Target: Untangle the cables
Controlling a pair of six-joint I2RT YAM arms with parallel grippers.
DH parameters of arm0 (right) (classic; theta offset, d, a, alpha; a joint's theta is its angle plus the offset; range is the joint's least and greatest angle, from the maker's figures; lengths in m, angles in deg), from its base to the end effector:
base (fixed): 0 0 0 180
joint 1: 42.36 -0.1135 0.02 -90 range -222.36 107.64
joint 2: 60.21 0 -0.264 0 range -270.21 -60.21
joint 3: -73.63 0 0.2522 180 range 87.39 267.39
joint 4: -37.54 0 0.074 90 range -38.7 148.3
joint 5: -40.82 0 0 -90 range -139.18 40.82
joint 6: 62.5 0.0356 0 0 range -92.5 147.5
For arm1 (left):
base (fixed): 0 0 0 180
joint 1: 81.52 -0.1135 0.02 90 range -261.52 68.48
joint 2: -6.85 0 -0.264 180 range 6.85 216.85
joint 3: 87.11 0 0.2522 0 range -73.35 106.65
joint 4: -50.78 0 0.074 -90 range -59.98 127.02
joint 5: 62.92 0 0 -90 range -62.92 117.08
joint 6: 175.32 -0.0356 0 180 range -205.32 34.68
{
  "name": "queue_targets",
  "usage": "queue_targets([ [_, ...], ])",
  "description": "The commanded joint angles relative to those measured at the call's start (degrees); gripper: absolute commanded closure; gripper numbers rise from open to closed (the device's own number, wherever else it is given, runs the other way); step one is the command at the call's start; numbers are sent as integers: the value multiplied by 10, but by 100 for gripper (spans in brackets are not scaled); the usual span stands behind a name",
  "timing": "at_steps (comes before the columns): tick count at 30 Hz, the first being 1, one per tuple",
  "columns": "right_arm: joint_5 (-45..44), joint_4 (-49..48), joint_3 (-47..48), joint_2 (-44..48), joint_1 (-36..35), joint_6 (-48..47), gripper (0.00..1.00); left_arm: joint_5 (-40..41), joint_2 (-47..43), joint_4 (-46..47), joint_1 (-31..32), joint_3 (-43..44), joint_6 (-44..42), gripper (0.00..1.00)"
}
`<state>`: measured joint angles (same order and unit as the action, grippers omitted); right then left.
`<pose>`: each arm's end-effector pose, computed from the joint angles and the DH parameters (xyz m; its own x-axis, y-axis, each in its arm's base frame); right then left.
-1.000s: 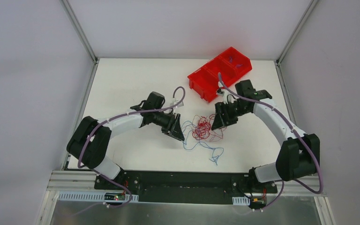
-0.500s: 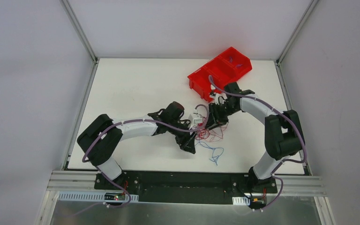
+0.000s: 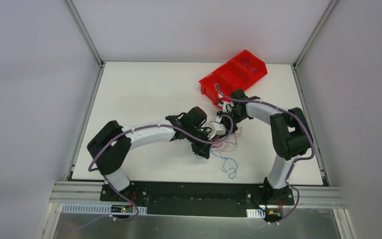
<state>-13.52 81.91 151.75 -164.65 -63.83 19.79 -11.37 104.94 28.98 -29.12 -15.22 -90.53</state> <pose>0.3143 0.1459 0.1602 -0.8064 -0.4343 -0.4015 -0.5903 0.6330 0.5008 0.1970 -0.2921 0.1878 -0.3722 0.5998 -0.7083 0.9119 0.0941 -0.3994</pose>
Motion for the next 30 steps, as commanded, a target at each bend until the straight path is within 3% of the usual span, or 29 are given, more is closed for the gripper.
queue_targets([
  [1, -39, -1, 21, -12, -1, 0, 67, -56, -138, -143, -13, 105, -3, 100],
  [5, -62, 13, 29, -26, -1, -6, 69, -132, -215, -154, -106, 191, 91, 100],
  [9, -79, 19, 30, -33, -1, -12, 70, -179, -230, -183, -198, 323, 124, 100],
  [14, -89, 24, 33, -43, -3, -17, 70, -176, -187, -178, -287, 512, 174, 100],
  [18, -91, 33, 38, -46, -6, -23, 70, -133, -165, -135, -321, 590, 201, 100],
  [21, -83, 51, 53, -29, -6, -34, 68, -121, -156, -122, -329, 611, 204, 100],
  [24, -43, 73, 68, 20, -5, -53, 60, -129, -154, -117, -330, 594, 217, 100],
  [30, -9, 136, 127, 187, -3, -120, 27, -148, -164, -112, -330, 504, 236, 100],
])
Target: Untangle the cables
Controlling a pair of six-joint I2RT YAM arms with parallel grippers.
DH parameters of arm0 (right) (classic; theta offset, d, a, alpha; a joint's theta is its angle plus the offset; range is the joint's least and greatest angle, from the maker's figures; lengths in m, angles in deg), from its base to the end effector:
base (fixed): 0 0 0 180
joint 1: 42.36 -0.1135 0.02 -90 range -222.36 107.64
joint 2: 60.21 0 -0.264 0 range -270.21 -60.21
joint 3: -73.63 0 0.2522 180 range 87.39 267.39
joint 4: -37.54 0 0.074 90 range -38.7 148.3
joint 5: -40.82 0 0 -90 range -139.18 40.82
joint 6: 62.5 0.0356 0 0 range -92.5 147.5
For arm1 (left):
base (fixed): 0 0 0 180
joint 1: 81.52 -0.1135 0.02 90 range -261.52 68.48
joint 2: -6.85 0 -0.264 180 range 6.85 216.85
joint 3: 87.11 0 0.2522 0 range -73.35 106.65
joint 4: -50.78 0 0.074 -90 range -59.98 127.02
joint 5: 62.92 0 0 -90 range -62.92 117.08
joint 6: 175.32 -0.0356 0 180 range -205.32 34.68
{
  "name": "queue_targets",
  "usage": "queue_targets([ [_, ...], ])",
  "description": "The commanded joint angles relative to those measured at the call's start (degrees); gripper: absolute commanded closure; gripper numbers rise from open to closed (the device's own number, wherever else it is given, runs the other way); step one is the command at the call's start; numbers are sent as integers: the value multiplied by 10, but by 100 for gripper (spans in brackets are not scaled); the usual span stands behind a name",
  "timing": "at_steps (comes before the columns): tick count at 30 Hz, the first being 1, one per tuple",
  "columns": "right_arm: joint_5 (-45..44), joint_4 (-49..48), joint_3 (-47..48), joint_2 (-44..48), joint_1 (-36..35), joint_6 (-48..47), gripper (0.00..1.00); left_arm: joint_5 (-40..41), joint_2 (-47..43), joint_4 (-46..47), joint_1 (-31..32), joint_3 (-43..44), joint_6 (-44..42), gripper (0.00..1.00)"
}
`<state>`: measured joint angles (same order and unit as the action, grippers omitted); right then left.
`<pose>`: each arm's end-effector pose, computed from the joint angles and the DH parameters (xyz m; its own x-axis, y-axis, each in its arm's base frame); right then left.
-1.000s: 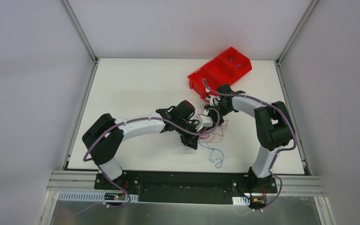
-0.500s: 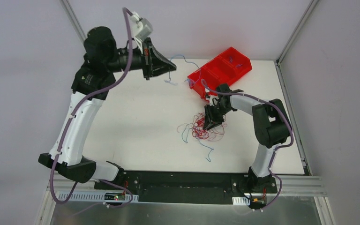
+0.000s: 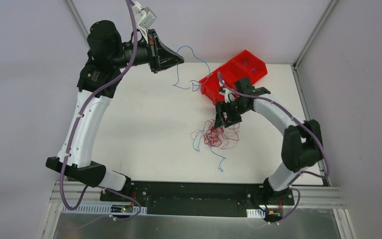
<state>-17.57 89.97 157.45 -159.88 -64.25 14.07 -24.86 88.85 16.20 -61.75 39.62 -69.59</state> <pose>0.3137 0.1461 0.2080 -0.7229 -0.5036 -0.4730 -0.6841 0.6178 0.3877 0.2323 -0.1133 0.5693 -0.0946 -0.1436 -0.9851 0.9477 0.2899 -0.1333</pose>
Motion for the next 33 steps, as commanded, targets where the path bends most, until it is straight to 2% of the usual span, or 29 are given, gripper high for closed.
queue_targets([
  [1, 31, 57, 76, 167, 5, -72, 17, -12, -5, 17, -2, -62, 34, 100],
  [3, 25, 48, 82, 230, 12, -89, 1, -9, -6, 22, -1, -92, 52, 100],
  [7, 3, -3, 115, 302, 11, -85, 1, 1, -10, 35, 17, -146, 88, 100],
  [10, -15, -55, 162, 302, -10, -54, 1, 23, -13, 40, 47, -176, 110, 100],
  [13, -16, -104, 198, 278, -46, -58, 1, 12, -6, 45, 80, -189, 138, 100],
  [20, 109, -137, 240, 222, -74, -70, 1, -63, 9, 85, 108, -188, 181, 100],
  [22, 141, -136, 226, 229, -80, -69, 8, -64, 6, 102, 108, -189, 188, 100],
  [24, 154, -139, 197, 246, -94, -74, 21, -59, 2, 119, 106, -193, 191, 100],
  [26, 153, -149, 170, 266, -108, -78, 25, -54, -2, 144, 103, -202, 208, 100],
  [28, 148, -158, 151, 280, -121, -80, 18, -53, -4, 175, 101, -215, 228, 100],
  [30, 132, -169, 143, 285, -134, -75, 7, -48, -4, 201, 101, -229, 247, 100],
  [33, 98, -190, 147, 275, -150, -53, 1, -33, -4, 233, 101, -245, 271, 100],
])
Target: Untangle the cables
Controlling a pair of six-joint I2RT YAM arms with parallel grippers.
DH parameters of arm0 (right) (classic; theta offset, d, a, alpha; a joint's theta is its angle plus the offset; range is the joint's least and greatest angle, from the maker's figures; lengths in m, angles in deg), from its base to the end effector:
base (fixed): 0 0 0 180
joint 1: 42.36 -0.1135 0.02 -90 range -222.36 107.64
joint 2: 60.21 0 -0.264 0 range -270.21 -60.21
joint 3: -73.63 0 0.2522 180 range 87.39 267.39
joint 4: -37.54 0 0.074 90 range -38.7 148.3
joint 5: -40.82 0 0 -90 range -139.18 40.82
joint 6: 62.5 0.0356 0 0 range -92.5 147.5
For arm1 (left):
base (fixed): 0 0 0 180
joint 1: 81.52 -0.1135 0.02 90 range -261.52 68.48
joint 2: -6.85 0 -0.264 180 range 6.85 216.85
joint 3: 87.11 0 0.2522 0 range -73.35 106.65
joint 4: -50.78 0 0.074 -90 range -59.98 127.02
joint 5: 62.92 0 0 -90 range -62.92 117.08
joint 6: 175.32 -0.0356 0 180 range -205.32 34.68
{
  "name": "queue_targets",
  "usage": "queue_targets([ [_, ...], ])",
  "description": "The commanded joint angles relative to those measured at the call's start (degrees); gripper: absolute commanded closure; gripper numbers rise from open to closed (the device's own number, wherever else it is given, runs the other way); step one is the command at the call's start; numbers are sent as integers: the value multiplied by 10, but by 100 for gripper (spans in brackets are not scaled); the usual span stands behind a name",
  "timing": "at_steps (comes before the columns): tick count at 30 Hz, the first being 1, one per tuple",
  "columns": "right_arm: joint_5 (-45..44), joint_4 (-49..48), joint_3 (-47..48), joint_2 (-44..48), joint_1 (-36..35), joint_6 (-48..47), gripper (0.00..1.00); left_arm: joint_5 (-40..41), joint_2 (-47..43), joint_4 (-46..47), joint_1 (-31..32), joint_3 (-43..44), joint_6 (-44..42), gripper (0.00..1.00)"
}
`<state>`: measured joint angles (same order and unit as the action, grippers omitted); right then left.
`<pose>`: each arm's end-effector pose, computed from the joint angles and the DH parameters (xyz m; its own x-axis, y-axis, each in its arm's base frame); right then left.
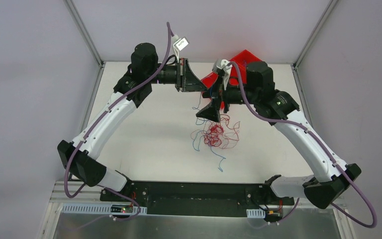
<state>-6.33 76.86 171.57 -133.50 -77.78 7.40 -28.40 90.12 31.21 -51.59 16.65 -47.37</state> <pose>0.2061 0.1763 0.4462 0.1365 -0.2121 -0.9677 -0.9734 0.1525 -0.1707 0.2622 -0.1848 0.4655 -0.6020 -0.0556 -0.7966 0.7945 0.0582 -0.6045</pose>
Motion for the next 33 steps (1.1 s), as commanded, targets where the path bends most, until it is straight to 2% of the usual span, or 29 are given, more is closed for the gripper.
queue_targets([
  [1, -23, -61, 10, 6, -20, 19, 1, 9, -17, 89, 0, -19, 56, 100],
  [3, -56, -75, 13, 1, -31, 25, 1, 21, -17, 95, -1, -23, 64, 100],
  [5, -129, -109, -2, 4, -48, 28, 3, 34, -18, 113, 0, -33, 87, 100],
  [9, -283, -179, -41, 10, -66, 19, 21, 54, -20, 159, -2, -51, 143, 100],
  [13, -322, -194, -63, 24, -66, 11, 60, 76, -22, 158, -16, -58, 165, 100],
  [16, -310, -220, -90, 51, -65, 3, 100, 86, -20, 162, -33, -67, 189, 100],
  [18, -294, -219, -92, 54, -57, 4, 100, 85, -18, 162, -37, -68, 187, 99],
  [19, -284, -213, -87, 53, -48, 7, 100, 84, -19, 158, -37, -68, 182, 82],
  [20, -275, -206, -79, 48, -36, 13, 100, 83, -21, 151, -40, -68, 176, 56],
  [22, -233, -182, -54, 31, 9, 34, 100, 85, -27, 130, -54, -67, 155, 17],
  [23, -214, -173, -40, 19, 37, 46, 100, 86, -31, 116, -63, -66, 138, 6],
  [24, -197, -163, -16, 3, 68, 51, 100, 92, -39, 93, -77, -66, 117, 1],
  [28, -209, -141, 44, -76, 152, 19, 100, 117, -66, 39, -105, -82, 33, 1],
  [33, -230, -169, 132, -212, 236, 11, 100, 121, -75, 27, -111, -111, 1, 1],
])
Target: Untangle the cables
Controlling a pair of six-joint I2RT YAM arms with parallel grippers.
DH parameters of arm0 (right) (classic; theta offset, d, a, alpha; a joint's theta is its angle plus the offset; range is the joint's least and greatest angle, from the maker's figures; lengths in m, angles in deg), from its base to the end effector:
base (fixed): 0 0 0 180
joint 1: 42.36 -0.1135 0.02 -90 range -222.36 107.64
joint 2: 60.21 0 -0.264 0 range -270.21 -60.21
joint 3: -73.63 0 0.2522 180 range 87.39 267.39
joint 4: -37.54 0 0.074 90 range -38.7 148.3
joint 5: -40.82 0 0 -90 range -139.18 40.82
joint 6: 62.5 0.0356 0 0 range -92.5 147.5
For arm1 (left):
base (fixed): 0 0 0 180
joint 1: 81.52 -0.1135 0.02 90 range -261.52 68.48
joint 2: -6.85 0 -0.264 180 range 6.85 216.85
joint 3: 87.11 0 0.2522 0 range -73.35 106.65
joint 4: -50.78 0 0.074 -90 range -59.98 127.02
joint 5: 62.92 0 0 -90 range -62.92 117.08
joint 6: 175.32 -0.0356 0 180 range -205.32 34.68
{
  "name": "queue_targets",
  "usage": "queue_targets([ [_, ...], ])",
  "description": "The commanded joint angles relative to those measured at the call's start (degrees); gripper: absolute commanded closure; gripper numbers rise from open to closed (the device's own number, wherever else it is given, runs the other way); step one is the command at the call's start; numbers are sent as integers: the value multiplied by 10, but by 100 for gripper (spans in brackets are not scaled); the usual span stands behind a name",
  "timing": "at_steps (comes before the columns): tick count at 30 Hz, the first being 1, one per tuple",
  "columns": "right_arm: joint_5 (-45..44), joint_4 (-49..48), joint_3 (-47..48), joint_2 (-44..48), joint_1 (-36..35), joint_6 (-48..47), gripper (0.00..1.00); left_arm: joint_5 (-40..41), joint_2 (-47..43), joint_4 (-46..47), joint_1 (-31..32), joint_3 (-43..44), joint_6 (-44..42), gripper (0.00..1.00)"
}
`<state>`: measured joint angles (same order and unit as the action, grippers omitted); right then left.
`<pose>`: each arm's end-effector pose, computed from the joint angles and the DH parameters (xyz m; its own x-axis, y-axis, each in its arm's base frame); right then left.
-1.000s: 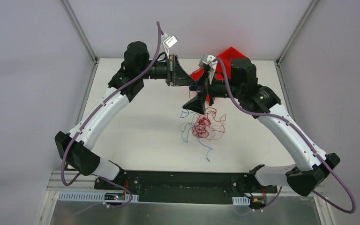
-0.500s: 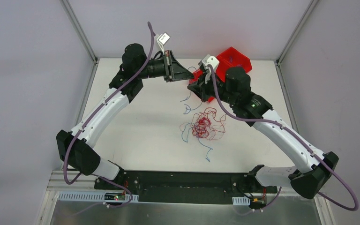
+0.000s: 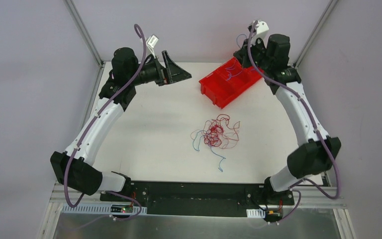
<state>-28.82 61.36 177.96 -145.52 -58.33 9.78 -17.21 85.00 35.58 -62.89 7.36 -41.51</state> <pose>0.3272 0.1065 0.4498 0.1033 -0.2672 -0.9581 -0.5877 0.7607 -0.2756 0.2832 -0.1217 0.4447 -0.6029 -0.3197 -0.7310 0.6553 0.3242 -0.6823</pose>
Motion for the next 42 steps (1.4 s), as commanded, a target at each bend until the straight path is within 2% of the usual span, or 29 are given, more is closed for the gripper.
queue_targets([
  [1, -13, -15, 91, -123, 53, -15, 100, 11, -24, -17, 1, -21, -62, 1],
  [10, -23, -4, 321, -379, 98, -19, 100, 17, -4, -24, -4, -28, -84, 1],
  [16, -26, -19, 378, -480, 99, -30, 100, 16, 19, -26, -18, -31, -86, 1],
  [20, -32, -35, 383, -490, 106, -38, 100, 12, 31, -25, -24, -29, -84, 1],
  [29, 18, -52, 426, -435, 153, 23, 100, -5, 55, -17, -25, -27, -71, 1],
  [42, -8, -92, 460, -531, 175, -4, 100, -9, 69, -9, -28, -27, -64, 1],
])
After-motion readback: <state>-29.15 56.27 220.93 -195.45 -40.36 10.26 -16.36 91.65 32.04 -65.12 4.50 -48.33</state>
